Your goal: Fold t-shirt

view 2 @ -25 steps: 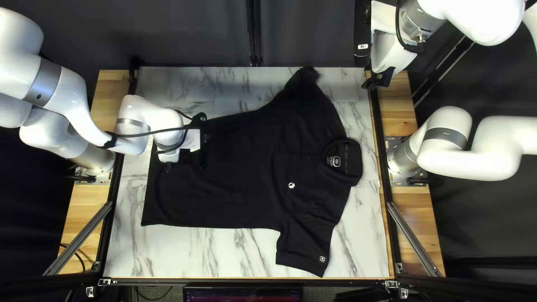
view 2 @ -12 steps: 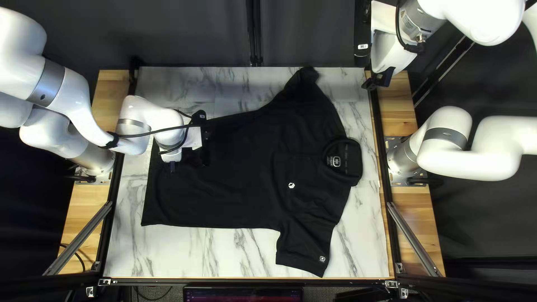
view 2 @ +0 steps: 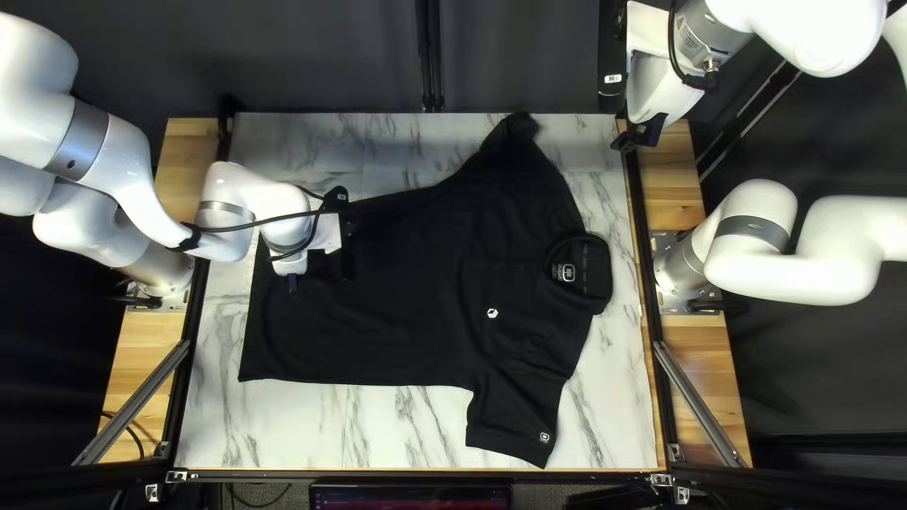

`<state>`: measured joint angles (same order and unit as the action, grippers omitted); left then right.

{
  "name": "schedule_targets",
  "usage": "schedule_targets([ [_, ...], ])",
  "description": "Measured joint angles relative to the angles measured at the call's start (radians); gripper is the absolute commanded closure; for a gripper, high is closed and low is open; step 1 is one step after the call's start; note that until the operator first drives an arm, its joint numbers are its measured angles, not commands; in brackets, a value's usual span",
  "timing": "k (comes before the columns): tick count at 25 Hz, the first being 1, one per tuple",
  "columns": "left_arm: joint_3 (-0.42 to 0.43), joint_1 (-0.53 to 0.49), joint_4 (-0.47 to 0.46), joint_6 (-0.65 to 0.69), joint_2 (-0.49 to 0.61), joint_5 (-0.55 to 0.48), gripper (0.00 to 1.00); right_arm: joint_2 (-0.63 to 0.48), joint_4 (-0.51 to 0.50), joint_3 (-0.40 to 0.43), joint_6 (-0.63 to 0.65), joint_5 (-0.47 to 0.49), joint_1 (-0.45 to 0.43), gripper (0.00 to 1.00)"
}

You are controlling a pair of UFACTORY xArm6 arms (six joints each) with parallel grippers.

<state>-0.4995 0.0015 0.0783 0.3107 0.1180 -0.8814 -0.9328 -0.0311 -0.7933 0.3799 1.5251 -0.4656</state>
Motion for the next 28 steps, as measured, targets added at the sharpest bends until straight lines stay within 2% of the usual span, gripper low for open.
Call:
schedule_targets([
  [10, 0.026, -0.014, 0.024, 0.091, 0.002, 0.008, 0.0, 0.0, 0.0, 0.0, 0.0, 0.0, 0.0, 0.0],
  [15, 0.037, -0.012, 0.038, 0.121, -0.013, 0.03, 0.09, 0.0, 0.0, 0.0, 0.0, 0.0, 0.0, 0.0],
  [21, 0.049, 0.0, 0.043, 0.128, -0.019, 0.056, 0.28, 0.0, 0.0, 0.0, 0.0, 0.0, 0.0, 0.0],
  [22, 0.05, 0.002, 0.043, 0.126, -0.019, 0.059, 0.33, 0.0, 0.0, 0.0, 0.0, 0.0, 0.0, 0.0],
  [25, 0.053, 0.011, 0.043, 0.121, -0.018, 0.066, 0.56, 0.0, 0.0, 0.0, 0.0, 0.0, 0.0, 0.0],
  [28, 0.058, 0.021, 0.043, 0.115, -0.02, 0.076, 0.68, 0.0, 0.0, 0.0, 0.0, 0.0, 0.0, 0.0],
])
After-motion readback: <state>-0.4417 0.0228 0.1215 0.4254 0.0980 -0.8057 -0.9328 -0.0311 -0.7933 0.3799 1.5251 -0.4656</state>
